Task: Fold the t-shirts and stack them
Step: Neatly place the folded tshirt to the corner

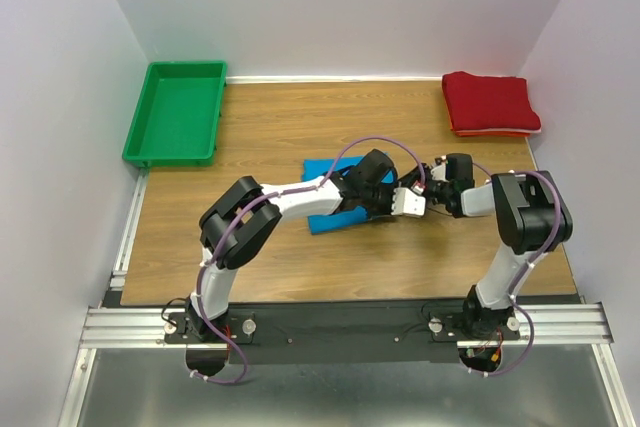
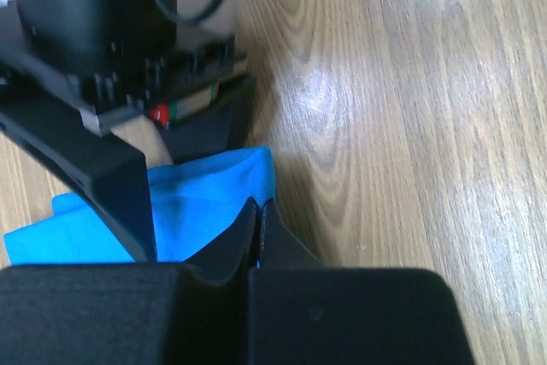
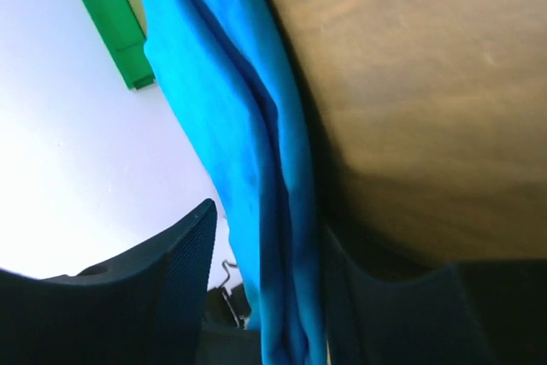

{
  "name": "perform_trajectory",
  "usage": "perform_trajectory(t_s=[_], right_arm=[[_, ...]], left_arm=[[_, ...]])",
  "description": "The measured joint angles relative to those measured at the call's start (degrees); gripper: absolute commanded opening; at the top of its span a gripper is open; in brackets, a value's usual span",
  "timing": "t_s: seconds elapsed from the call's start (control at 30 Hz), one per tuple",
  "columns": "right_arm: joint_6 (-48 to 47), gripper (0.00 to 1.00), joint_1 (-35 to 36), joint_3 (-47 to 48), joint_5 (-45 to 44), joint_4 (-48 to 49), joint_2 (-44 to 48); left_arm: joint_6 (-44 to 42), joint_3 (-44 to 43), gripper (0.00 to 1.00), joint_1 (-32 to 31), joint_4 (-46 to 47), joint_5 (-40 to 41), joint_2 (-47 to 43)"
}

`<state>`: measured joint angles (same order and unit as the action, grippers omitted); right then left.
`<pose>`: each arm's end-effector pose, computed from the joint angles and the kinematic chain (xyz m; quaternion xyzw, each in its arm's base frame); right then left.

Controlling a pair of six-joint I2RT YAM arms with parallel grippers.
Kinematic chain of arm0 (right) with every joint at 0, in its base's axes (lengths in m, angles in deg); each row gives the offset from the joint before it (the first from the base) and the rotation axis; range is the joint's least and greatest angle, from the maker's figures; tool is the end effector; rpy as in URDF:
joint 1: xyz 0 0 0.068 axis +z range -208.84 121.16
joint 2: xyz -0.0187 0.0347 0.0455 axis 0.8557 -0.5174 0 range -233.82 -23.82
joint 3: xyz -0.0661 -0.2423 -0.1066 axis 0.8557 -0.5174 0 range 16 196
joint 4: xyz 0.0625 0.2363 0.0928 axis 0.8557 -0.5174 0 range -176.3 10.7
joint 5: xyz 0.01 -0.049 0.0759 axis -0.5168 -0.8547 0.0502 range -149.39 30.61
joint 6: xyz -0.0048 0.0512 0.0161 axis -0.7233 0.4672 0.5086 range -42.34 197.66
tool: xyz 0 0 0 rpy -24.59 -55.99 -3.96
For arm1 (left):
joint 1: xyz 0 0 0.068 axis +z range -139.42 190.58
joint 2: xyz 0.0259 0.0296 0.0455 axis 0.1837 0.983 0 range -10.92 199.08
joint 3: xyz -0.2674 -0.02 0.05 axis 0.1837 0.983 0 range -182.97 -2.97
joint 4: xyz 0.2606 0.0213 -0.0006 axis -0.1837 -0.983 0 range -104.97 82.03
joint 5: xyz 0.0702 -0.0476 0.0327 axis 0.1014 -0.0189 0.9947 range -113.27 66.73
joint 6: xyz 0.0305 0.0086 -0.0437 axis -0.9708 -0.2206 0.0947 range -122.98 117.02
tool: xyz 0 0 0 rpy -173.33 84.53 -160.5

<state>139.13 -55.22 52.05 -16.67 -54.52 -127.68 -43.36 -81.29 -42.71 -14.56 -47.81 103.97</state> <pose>0.3025 0.0433 0.0974 0.2861 0.8178 0.4813 0.1332 0.2518 -0.3626 0.1824 0.7118 0.5518 -0.2374 0.3640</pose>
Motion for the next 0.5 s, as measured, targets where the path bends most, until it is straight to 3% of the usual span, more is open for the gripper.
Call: perform_trajectory(t_s=[0.37,0.5], right_arm=[[4.8,0.54,5.0,2.9,-5.8,15.1,-7.3],[5.9,0.49,5.6,3.3,-8.2,17.6,-8.6]], left_arm=[[2.4,0.0,0.00,1.8,0.0,-2.4,-0.5],[3.8,-0.3,0.00,2.5,0.1,-3.2,-0.5]])
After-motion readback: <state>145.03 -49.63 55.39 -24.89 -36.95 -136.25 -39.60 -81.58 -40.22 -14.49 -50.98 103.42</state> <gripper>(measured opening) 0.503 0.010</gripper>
